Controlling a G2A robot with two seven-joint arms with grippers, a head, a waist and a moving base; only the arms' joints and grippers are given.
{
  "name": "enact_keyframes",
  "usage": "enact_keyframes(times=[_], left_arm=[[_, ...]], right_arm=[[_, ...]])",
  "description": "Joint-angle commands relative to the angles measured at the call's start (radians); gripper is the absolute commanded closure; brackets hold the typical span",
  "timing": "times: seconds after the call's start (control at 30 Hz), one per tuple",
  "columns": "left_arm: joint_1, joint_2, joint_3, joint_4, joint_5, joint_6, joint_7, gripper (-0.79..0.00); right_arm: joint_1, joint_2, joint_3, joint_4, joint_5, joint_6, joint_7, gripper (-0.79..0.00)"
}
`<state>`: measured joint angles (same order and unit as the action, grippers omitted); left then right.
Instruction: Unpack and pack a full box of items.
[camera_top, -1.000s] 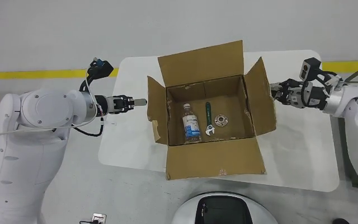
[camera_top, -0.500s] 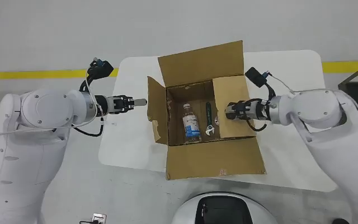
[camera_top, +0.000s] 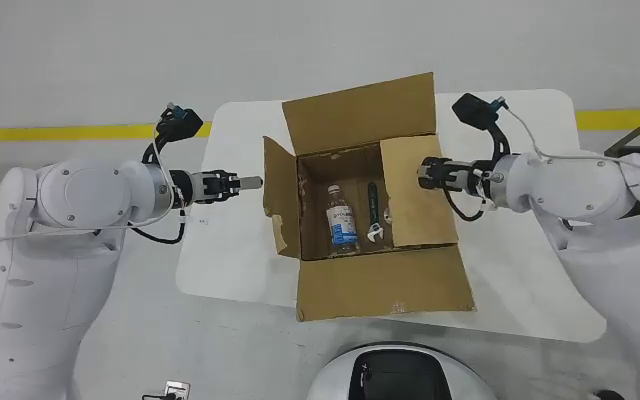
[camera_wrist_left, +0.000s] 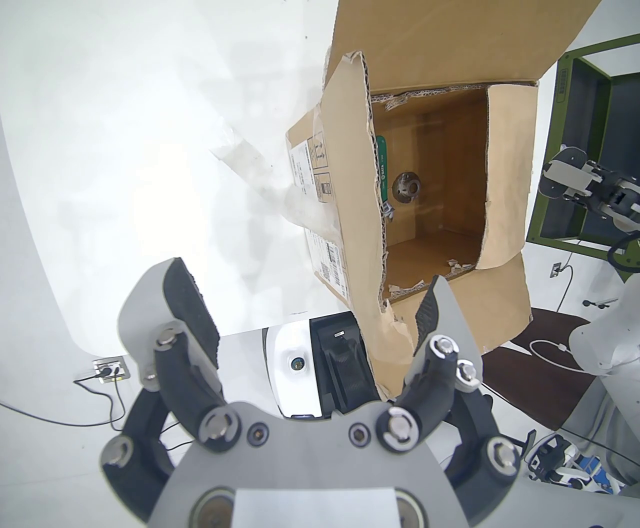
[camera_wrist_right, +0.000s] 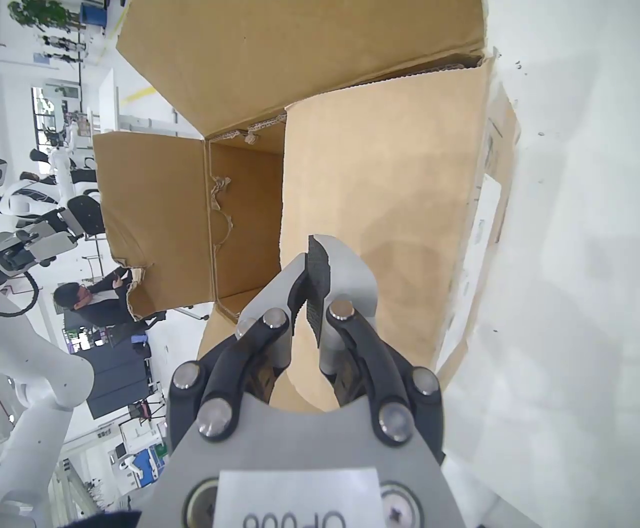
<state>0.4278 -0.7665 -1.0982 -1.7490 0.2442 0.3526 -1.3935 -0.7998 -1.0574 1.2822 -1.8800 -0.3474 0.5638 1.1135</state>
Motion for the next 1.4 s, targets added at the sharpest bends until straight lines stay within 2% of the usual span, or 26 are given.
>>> enact_keyframes(times=[0.0,0.1,0.23,0.27,0.37,0.4,0.53,0.6,0.7,0.73,0.83,1.13,1.37], left_arm=[[0.000,0.000,0.000,0.000,0.000,0.000,0.000,-0.785],[0.000,0.000,0.000,0.000,0.000,0.000,0.000,-0.785],[0.021,0.002,0.000,0.002,0.011,-0.016,0.037,-0.785],[0.031,0.004,0.002,0.000,0.037,-0.028,0.043,-0.745],[0.055,0.013,-0.003,-0.004,0.102,-0.028,0.056,-0.135],[0.063,0.015,-0.007,-0.006,0.108,-0.024,0.061,0.000],[0.104,0.019,-0.010,-0.016,0.120,-0.014,0.077,0.000],[0.128,0.019,-0.001,-0.028,0.115,-0.022,0.089,0.000],[0.160,0.016,0.024,-0.042,0.102,-0.065,0.109,0.000],[0.165,0.014,0.033,-0.048,0.092,-0.078,0.114,0.000],[0.166,0.005,0.061,-0.063,0.054,-0.123,0.129,0.000],[0.086,-0.037,0.151,-0.071,-0.058,-0.196,0.162,0.000],[0.026,-0.078,0.247,-0.050,-0.125,-0.251,0.185,0.000]], right_arm=[[0.000,0.000,0.000,0.000,0.000,0.000,0.000,0.000],[-0.040,-0.002,0.030,-0.007,0.040,-0.029,-0.099,0.000],[-0.111,-0.006,0.102,-0.038,0.069,-0.067,-0.313,0.000],[-0.128,-0.007,0.127,-0.044,0.075,-0.067,-0.386,0.000],[-0.187,-0.013,0.181,-0.039,0.086,-0.056,-0.566,0.000],[-0.200,-0.016,0.198,-0.027,0.105,-0.055,-0.614,0.000],[-0.227,-0.032,0.259,0.097,0.222,-0.035,-0.795,0.000],[-0.219,-0.044,0.276,0.159,0.339,-0.055,-0.858,0.000],[-0.187,-0.056,0.254,0.275,0.395,-0.084,-0.904,0.000],[-0.167,-0.055,0.224,0.301,0.341,-0.073,-0.902,0.000],[-0.093,-0.062,0.166,0.376,0.334,-0.098,-0.860,0.000],[0.092,-0.098,0.061,0.593,0.456,-0.226,-0.826,0.000],[0.205,-0.124,0.011,0.727,0.572,-0.307,-0.740,0.000]])
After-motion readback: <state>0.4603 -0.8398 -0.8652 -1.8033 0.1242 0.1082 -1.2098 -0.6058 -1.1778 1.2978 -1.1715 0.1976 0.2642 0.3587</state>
